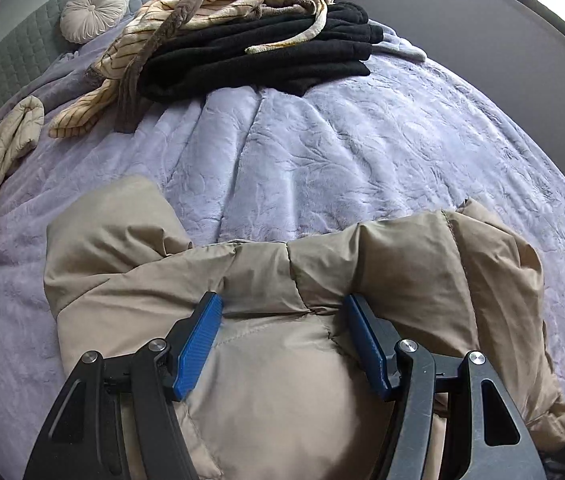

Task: Fold large clothes
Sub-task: 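Grasp the folded jacket edge with both tools, then lift the beige jacket bundle with both tools and fold it over once more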

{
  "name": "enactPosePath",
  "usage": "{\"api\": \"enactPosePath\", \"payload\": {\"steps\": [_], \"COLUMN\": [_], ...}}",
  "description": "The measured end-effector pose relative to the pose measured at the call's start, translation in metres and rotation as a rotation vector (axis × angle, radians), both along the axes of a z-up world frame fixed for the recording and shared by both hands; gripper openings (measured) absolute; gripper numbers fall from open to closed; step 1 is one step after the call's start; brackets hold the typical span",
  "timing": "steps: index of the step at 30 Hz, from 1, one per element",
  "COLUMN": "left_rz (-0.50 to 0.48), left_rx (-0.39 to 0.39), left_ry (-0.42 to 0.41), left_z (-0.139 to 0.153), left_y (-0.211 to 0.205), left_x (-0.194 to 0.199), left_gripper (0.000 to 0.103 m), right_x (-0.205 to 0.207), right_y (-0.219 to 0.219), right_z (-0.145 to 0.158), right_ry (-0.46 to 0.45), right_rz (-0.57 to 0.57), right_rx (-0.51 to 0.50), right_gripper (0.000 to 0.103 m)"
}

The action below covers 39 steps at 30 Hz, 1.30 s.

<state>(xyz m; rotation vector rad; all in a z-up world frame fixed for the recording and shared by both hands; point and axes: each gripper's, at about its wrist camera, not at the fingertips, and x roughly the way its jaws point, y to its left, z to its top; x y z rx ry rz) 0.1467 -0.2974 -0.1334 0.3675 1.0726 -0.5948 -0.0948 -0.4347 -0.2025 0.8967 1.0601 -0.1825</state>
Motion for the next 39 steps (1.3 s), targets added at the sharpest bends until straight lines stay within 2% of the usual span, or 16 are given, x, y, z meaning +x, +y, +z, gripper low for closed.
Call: {"api": "enactPosePath", "payload": {"steps": [2, 5, 7, 9, 12, 15, 19, 21, 22, 23, 26, 30, 35, 39], "left_rz": [-0.001, 0.001, 0.001, 0.001, 0.001, 0.002, 0.007, 0.017, 0.022, 0.025, 0.033, 0.064, 0.125, 0.171], "left_rx": [-0.001, -0.001, 0.0, 0.0, 0.001, 0.005, 0.009, 0.005, -0.005, -0.013, -0.05, -0.069, -0.071, -0.056], "left_ry": [0.002, 0.003, 0.001, 0.002, 0.0, -0.004, -0.01, -0.004, 0.007, 0.014, 0.032, 0.064, 0.129, 0.198], "left_z": [0.001, 0.002, 0.002, 0.002, 0.003, 0.003, 0.006, 0.012, 0.018, 0.023, 0.043, 0.06, 0.063, 0.053], "left_y": [0.001, 0.003, 0.004, 0.005, 0.005, 0.004, 0.009, 0.014, 0.019, 0.024, 0.044, 0.083, 0.124, 0.15], "left_x": [0.0, 0.0, 0.0, 0.0, 0.0, -0.001, -0.001, -0.001, -0.001, -0.001, -0.007, -0.022, -0.035, -0.048], "left_gripper": [0.065, 0.065, 0.065, 0.065, 0.065, 0.067, 0.067, 0.067, 0.067, 0.067, 0.067, 0.067, 0.067, 0.067], "right_x": [-0.01, -0.027, -0.034, -0.037, -0.028, -0.004, 0.024, 0.025, 0.024, 0.023, 0.02, 0.032, 0.035, 0.037], "right_y": [-0.008, -0.023, -0.032, -0.038, -0.036, -0.022, 0.005, 0.008, 0.007, 0.005, 0.001, 0.007, 0.013, 0.017], "right_z": [0.007, 0.019, 0.034, 0.053, 0.082, 0.091, 0.067, 0.044, 0.031, 0.023, 0.006, -0.001, -0.012, -0.016], "right_ry": [0.003, 0.02, 0.017, -0.023, -0.11, -0.129, -0.03, 0.036, 0.067, 0.079, 0.099, 0.115, 0.12, 0.126], "right_rz": [-0.026, -0.091, -0.139, -0.169, -0.129, -0.025, 0.095, 0.103, 0.088, 0.078, 0.05, 0.094, 0.127, 0.132], "right_rx": [0.028, 0.044, 0.012, -0.04, -0.083, -0.133, -0.189, -0.189, -0.173, -0.15, -0.112, -0.148, -0.172, -0.172], "right_gripper": [0.021, 0.021, 0.021, 0.021, 0.021, 0.021, 0.021, 0.021, 0.016, 0.016, 0.014, 0.014, 0.014, 0.014]}}
